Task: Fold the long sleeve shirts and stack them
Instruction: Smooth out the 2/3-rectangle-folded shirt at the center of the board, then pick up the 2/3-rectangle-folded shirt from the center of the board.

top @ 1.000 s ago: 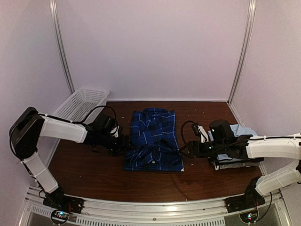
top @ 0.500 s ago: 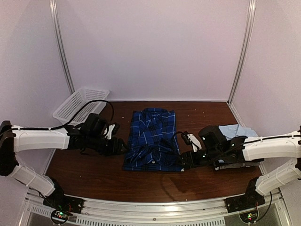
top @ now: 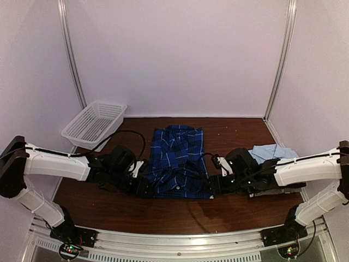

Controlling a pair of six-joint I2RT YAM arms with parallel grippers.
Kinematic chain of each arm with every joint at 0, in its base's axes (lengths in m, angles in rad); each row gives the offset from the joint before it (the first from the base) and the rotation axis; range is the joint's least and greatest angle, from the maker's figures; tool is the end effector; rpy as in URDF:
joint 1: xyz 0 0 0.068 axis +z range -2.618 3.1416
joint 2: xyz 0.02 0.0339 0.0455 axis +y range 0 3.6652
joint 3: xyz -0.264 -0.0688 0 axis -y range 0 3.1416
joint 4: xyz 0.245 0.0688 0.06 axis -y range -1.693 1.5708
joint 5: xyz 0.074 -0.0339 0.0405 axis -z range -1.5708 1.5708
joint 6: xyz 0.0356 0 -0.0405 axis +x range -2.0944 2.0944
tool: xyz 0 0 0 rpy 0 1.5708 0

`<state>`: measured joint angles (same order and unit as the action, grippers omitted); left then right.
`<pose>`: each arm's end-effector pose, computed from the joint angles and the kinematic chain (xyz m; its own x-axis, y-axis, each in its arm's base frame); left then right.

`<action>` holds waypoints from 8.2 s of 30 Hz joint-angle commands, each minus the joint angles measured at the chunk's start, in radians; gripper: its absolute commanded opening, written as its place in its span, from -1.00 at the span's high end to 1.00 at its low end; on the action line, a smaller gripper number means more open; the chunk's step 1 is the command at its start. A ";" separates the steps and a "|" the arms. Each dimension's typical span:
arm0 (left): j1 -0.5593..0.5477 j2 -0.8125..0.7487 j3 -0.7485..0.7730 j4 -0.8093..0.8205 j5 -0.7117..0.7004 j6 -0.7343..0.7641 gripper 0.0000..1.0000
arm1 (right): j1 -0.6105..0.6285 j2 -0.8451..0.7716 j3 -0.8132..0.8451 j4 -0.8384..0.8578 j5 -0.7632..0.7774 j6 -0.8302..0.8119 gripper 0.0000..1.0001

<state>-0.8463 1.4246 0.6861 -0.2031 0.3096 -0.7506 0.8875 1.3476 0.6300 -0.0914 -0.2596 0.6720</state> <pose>0.1686 -0.2068 0.1669 -0.9594 0.1038 -0.2623 0.2430 0.7764 -0.5815 0.1573 0.2077 0.1766 -0.8938 -0.1448 -0.4245 -0.3897 0.7193 0.5751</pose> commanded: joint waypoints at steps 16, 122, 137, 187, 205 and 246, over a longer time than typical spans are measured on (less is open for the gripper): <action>0.096 0.216 0.285 0.015 -0.118 -0.043 0.84 | -0.171 0.184 0.184 0.031 0.074 0.023 0.90; 0.039 0.598 0.595 0.098 -0.021 -0.125 0.65 | -0.283 0.535 0.551 -0.023 0.080 -0.167 0.81; 0.098 0.636 0.611 0.064 -0.045 -0.092 0.63 | -0.283 0.435 0.548 -0.192 0.310 -0.182 -0.09; 0.326 0.235 0.223 0.025 0.048 0.019 0.60 | 0.223 0.485 0.611 -0.366 0.317 0.040 0.19; 0.221 0.132 0.061 0.011 0.058 -0.018 0.61 | 0.245 0.508 0.539 -0.317 0.304 0.097 0.16; 0.122 0.153 -0.041 0.089 0.117 -0.088 0.58 | 0.004 0.151 -0.024 0.006 0.079 0.185 0.32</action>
<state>-0.7090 1.5665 0.6586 -0.1570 0.4122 -0.8249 0.8967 1.4845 0.6273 -0.1265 -0.1711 0.8436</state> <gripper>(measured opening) 0.210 0.353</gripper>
